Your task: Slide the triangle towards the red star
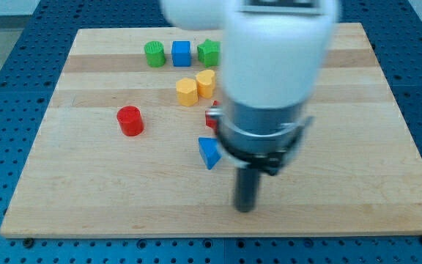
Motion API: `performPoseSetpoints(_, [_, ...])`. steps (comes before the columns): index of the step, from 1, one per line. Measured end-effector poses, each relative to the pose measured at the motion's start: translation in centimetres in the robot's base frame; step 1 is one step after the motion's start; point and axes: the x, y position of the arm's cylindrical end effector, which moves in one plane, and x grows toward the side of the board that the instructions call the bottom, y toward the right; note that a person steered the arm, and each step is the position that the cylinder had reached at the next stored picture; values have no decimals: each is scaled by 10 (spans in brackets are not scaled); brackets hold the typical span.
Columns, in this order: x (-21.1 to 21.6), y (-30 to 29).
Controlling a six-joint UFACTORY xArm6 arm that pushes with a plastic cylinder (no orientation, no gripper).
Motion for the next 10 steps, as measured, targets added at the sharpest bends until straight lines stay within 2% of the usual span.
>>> performPoseSetpoints(1, [-8,-79])
performPoseSetpoints(2, [-65,-93])
performPoseSetpoints(3, [-106,-51])
performPoseSetpoints(4, [-94,-9])
performPoseSetpoints(6, [-13,-34])
performPoseSetpoints(7, [-24,-14])
performPoseSetpoints(9, [-140,33])
performPoseSetpoints(10, [-131,26])
